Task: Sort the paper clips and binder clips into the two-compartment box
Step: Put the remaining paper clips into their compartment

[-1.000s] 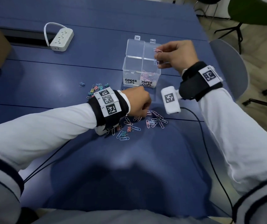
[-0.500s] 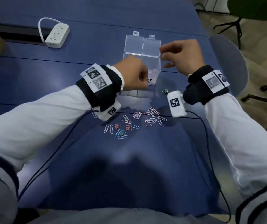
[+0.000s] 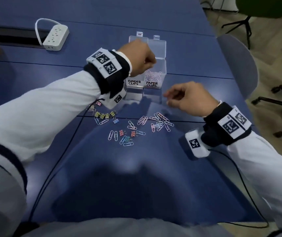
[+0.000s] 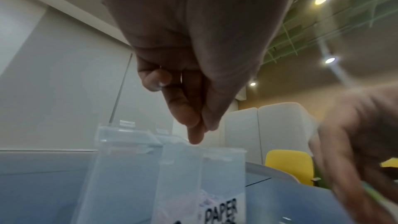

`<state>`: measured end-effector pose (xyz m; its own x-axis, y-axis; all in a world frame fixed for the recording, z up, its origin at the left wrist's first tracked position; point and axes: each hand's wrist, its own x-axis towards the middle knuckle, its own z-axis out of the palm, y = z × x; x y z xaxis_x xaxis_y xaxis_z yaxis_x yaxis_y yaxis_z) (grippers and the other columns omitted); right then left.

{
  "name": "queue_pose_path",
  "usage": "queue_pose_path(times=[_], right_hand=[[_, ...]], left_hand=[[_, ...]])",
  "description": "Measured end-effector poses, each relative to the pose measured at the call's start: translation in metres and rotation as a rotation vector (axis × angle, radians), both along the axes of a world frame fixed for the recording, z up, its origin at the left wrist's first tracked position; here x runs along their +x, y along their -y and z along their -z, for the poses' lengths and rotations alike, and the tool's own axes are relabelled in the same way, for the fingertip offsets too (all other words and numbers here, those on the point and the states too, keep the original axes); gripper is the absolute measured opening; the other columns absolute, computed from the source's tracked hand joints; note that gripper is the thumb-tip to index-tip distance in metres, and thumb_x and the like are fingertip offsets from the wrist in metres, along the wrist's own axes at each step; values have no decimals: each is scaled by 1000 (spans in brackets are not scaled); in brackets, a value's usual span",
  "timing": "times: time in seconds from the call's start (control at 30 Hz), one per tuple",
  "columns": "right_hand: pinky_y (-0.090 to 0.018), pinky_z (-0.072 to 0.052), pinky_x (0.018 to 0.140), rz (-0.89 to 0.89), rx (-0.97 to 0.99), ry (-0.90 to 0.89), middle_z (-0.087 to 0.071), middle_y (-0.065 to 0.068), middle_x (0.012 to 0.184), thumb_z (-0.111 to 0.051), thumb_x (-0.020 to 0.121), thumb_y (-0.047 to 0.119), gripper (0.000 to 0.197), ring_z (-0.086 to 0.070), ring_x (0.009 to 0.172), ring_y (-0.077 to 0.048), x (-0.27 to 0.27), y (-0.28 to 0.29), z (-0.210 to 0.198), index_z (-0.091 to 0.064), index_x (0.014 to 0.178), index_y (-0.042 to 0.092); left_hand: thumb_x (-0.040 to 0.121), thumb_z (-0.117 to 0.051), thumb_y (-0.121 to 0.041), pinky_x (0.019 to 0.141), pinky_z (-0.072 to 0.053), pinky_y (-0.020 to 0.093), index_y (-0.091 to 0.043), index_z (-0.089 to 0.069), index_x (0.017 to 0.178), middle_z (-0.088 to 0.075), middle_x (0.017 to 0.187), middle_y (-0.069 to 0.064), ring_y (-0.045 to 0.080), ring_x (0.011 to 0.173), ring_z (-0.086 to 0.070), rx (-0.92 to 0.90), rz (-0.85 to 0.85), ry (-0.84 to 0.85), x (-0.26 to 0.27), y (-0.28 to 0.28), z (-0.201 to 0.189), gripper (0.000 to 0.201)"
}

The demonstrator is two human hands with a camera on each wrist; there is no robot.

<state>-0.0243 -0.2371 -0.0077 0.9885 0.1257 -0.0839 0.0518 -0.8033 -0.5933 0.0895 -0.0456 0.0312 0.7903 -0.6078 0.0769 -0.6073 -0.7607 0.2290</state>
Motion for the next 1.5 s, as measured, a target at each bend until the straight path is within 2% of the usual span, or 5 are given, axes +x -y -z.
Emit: queue_pose_path(times=[0.23, 0.53, 1.03, 1.3, 1.5], right_hand=[[-26, -45, 83, -264, -447, -138, -60, -4, 105, -77, 69, 41, 59, -52, 85, -16, -32, -13, 7, -58, 123, 25], [-32, -44, 83, -354, -455, -93, -44, -1, 92, -69, 77, 43, 38, -55, 94, -25, -35, -39, 15, -65, 107, 20], [-40, -53, 77, -350, -451, -7, -71, -10, 87, -62, 74, 16, 22, -64, 82, -29, -27, -41, 10, -73, 92, 14], [-21, -41, 79, -234, -366, 45, -75, -6, 88, -62, 81, 17, 21, -65, 84, -27, -24, -28, 6, -75, 96, 13], [-12, -45, 71, -86, -214, 83, -71, -2, 73, -70, 78, 23, 13, -64, 70, -16, -14, -17, -7, -76, 88, 17]], left_hand=[[79, -68, -46, 79, -49, 26, -24, -66, 113, -69, 96, -8, 7, 69, -52, 187, 172, -238, -72, -38, 29, 41], [74, -72, -47, 69, -40, 18, -22, -66, 113, -70, 92, -7, 10, 69, -52, 210, 208, -269, -92, -29, 53, 46], [74, -72, -46, 76, -52, 30, -19, -67, 108, -70, 92, -3, 20, 84, -63, 210, 188, -249, -102, -17, 51, 44], [78, -69, -31, 74, -57, 39, -23, -72, 83, -55, 64, -12, 17, 70, -61, 183, 146, -225, -96, -5, 47, 10], [81, -64, -21, 68, -50, 25, -20, -74, 88, -72, 78, -4, 11, 66, -55, 158, 174, -201, -91, -6, 46, 12]])
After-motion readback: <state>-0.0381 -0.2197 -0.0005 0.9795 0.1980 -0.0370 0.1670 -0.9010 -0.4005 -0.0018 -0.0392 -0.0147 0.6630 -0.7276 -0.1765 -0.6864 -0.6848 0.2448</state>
